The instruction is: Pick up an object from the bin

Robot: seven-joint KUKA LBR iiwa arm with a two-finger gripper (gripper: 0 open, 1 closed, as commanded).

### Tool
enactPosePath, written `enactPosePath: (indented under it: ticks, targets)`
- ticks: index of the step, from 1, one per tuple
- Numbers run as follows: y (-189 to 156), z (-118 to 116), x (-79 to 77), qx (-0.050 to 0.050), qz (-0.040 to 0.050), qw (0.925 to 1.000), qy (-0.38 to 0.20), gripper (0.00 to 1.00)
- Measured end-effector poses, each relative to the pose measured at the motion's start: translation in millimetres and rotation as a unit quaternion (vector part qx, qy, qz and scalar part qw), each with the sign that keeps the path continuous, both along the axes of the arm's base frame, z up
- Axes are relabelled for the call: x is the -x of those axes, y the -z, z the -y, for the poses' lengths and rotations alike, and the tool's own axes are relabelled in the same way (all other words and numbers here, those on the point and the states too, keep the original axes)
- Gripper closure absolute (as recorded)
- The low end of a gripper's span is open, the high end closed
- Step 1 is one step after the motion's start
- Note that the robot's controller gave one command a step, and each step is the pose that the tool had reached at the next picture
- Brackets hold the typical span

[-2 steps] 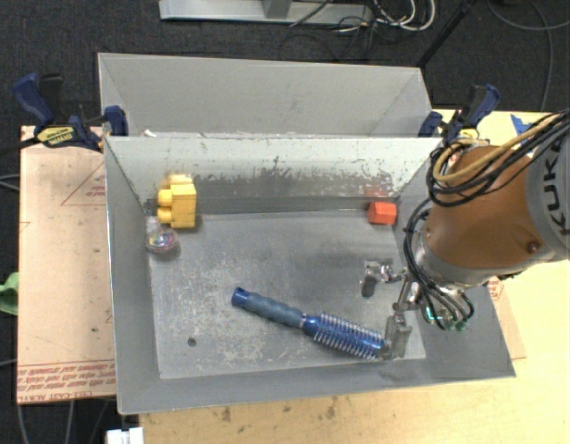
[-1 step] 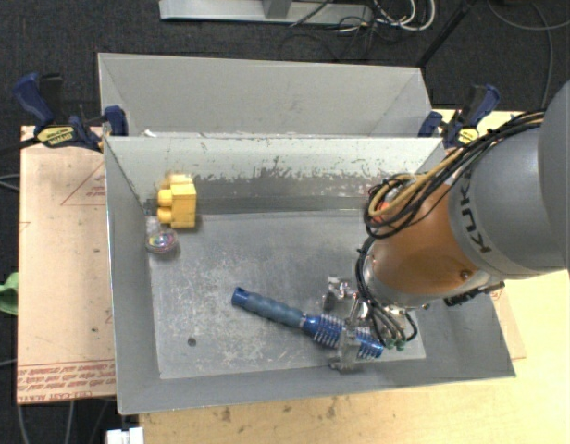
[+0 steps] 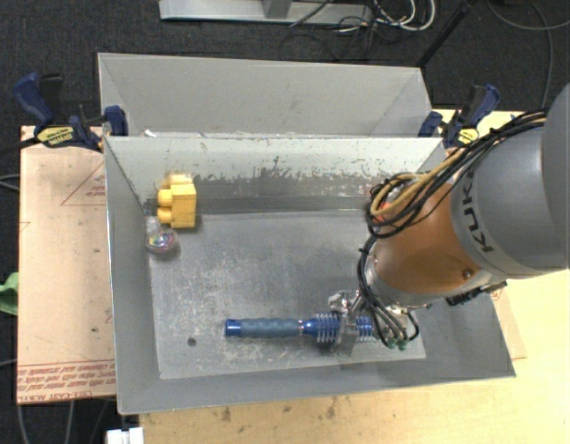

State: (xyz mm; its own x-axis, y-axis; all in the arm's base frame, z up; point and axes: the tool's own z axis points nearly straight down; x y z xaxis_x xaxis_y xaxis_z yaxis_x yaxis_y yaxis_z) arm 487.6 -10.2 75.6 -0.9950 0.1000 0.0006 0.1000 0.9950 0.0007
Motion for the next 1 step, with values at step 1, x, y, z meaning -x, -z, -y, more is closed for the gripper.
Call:
enactPosePath:
  ticks: [1]
  targets:
    - [-131.5, -5.7, -13.3, 0.000, 0.0047, 0.9998, 0.017, 1.00]
